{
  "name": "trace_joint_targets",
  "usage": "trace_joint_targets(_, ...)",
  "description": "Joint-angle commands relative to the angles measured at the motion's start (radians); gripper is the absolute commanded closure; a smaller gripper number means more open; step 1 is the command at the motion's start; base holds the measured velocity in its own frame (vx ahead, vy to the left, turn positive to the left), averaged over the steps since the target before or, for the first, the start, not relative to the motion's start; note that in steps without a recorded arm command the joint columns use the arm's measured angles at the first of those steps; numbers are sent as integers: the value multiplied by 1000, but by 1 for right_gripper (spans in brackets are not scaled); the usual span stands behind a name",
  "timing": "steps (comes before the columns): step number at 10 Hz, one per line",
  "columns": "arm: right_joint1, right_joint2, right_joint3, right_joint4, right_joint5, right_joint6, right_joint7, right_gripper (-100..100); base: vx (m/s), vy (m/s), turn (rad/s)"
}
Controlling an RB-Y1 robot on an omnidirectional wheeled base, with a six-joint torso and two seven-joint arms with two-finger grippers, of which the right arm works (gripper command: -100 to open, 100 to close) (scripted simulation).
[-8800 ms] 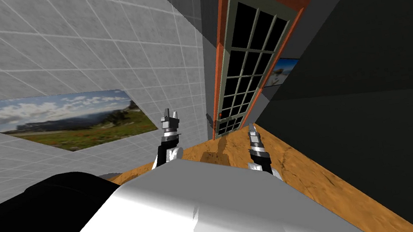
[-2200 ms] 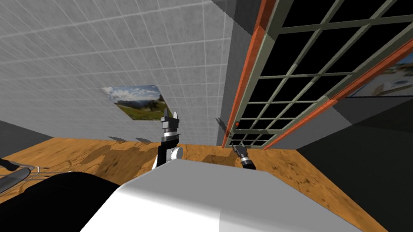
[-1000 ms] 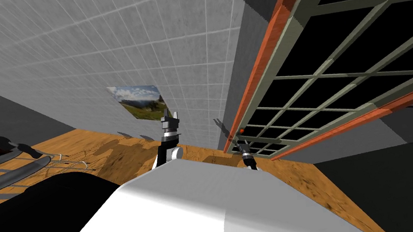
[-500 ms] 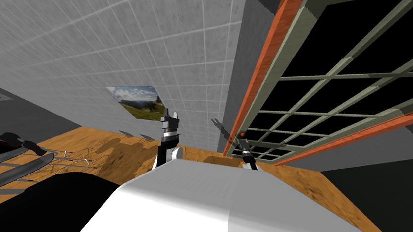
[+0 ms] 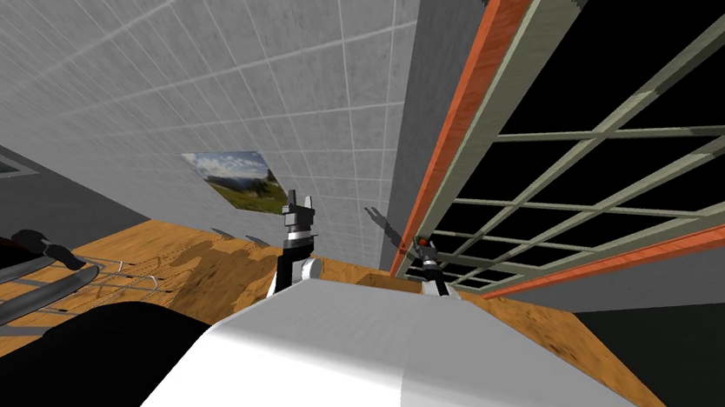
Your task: Pull the door open
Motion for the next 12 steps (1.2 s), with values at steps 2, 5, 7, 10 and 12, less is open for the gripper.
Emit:
trace_joint_targets(2, 0, 0, 0, 0, 0, 0, 0, 100, 7, -14, 3)
trace_joint_targets(5, 0, 0, 0, 0, 0, 0, 0, 100, -5, 8, -6)
trace_joint_targets(7, 0, 0, 0, 0, 0, 0, 0, 100, 0, 0, 0)
trace_joint_targets(10, 5, -6, 4, -3, -16, 0, -79, 100, -10, -2, 35)
trace_joint_targets(12, 8, -9, 7, -4, -25, 0, -128, 100, -14, -2, 43)
